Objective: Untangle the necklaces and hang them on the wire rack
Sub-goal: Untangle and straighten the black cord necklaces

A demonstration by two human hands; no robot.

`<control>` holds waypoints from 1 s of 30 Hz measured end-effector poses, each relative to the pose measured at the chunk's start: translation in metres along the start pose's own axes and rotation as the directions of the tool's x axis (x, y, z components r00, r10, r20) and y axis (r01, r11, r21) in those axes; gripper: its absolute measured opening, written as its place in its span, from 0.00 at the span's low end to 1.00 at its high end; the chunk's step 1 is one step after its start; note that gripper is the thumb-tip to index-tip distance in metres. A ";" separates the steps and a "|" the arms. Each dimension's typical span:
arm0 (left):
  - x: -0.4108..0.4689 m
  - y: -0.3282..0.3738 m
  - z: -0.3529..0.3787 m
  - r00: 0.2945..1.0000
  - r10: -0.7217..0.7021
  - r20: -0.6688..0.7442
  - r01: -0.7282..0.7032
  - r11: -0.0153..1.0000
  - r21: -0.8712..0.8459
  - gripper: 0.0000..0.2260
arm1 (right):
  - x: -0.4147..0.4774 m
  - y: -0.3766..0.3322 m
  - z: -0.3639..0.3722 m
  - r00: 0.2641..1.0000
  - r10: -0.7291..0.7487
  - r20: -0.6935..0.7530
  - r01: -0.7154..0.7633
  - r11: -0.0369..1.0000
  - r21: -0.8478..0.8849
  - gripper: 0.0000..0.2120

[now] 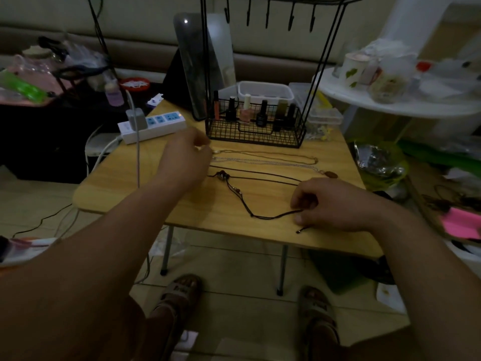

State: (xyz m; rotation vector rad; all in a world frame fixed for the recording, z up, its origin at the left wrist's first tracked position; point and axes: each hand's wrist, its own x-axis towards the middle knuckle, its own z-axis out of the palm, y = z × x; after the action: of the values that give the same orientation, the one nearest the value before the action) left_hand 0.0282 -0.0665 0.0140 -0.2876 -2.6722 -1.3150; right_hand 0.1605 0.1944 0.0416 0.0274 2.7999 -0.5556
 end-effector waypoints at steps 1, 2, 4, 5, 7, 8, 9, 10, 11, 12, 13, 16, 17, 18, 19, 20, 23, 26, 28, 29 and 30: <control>-0.008 0.007 0.002 0.994 0.082 0.079 -0.082 0.997 0.003 0.09 | 0.001 -0.003 0.003 1.000 -0.002 -0.003 0.002 0.999 -0.035 0.06; -0.016 0.013 0.005 0.971 0.153 0.184 -0.156 0.988 0.003 0.08 | 0.002 -0.005 0.005 1.000 -0.005 -0.006 0.005 0.998 -0.060 0.04; -0.029 0.022 0.009 0.871 0.262 0.415 -0.299 0.954 0.024 0.09 | 0.003 -0.008 0.007 1.000 -0.010 0.004 0.011 0.996 -0.087 0.01; -0.034 0.025 0.010 0.807 0.281 0.520 -0.361 0.931 0.057 0.10 | 0.003 -0.007 0.008 1.000 -0.014 0.011 0.015 0.997 -0.077 0.01; -0.040 0.028 0.013 0.704 0.281 0.652 -0.483 0.863 0.149 0.13 | 0.001 -0.004 0.009 1.000 -0.008 -0.016 0.009 0.996 0.090 0.03; -0.042 0.028 0.015 0.673 0.285 0.682 -0.539 0.821 0.190 0.15 | -0.001 -0.002 0.009 0.998 0.008 -0.058 0.008 0.964 0.266 0.04; -0.043 0.029 0.017 0.656 0.292 0.696 -0.577 0.789 0.212 0.15 | -0.003 0.000 0.008 0.993 0.039 -0.109 0.016 0.888 0.460 0.04; -0.044 0.028 0.019 0.650 0.304 0.697 -0.593 0.776 0.215 0.14 | -0.004 0.003 0.005 0.984 0.081 -0.158 0.039 0.773 0.633 0.05; -0.044 0.028 0.020 0.651 0.319 0.689 -0.593 0.780 0.199 0.11 | -0.003 0.005 0.003 0.972 0.126 -0.198 0.071 0.645 0.761 0.06; -0.044 0.026 0.021 0.663 0.328 0.673 -0.574 0.800 0.176 0.08 | 0.000 0.007 0.000 0.959 0.166 -0.228 0.108 0.530 0.841 0.06; -0.043 0.026 0.021 0.682 0.326 0.655 -0.539 0.829 0.149 0.06 | 0.003 0.008 -0.001 0.947 0.204 -0.249 0.140 0.435 0.889 0.07; -0.036 0.029 0.021 0.734 0.245 0.633 -0.356 0.933 0.052 0.07 | 0.018 0.010 -0.004 0.910 0.317 -0.267 0.181 0.276 0.944 0.06; -0.032 0.031 0.020 0.747 0.213 0.630 -0.273 0.962 -0.001 0.07 | 0.023 0.010 -0.004 0.890 0.366 -0.271 0.179 0.267 0.947 0.06; -0.028 0.033 0.019 0.762 0.182 0.622 -0.175 0.982 -0.072 0.08 | 0.029 0.011 -0.005 0.868 0.412 -0.278 0.168 0.282 0.944 0.06; -0.025 0.036 0.018 0.776 0.147 0.613 -0.066 0.986 -0.153 0.09 | 0.033 0.012 -0.006 0.849 0.445 -0.285 0.149 0.316 0.937 0.06; -0.021 0.039 0.017 0.785 0.106 0.610 0.051 0.971 -0.234 0.10 | 0.037 0.013 -0.008 0.839 0.461 -0.288 0.126 0.351 0.928 0.05; -0.011 0.046 0.015 0.768 -0.001 0.640 0.357 0.831 -0.427 0.10 | 0.045 0.009 -0.009 0.864 0.424 -0.270 0.068 0.433 0.899 0.09; -0.001 0.051 0.016 0.747 -0.003 0.664 0.470 0.709 -0.526 0.11 | 0.048 -0.007 -0.006 0.921 0.330 -0.208 0.013 0.506 0.863 0.12; 0.003 0.053 0.017 0.744 0.015 0.668 0.490 0.668 -0.560 0.09 | 0.049 -0.018 -0.002 0.951 0.255 -0.173 0.003 0.553 0.833 0.12; 0.005 0.054 0.017 0.742 0.033 0.669 0.496 0.644 -0.582 0.08 | 0.049 -0.022 0.000 0.963 0.218 -0.160 0.009 0.567 0.824 0.11; 0.006 0.054 0.017 0.742 0.054 0.668 0.503 0.613 -0.609 0.07 | 0.049 -0.026 0.002 0.972 0.184 -0.148 0.018 0.568 0.823 0.10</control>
State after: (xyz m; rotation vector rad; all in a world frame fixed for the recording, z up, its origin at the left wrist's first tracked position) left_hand 0.0342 -0.0197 0.0467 -0.5554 -2.4200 -2.9041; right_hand 0.1120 0.1678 0.0362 0.4372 2.4103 -1.8878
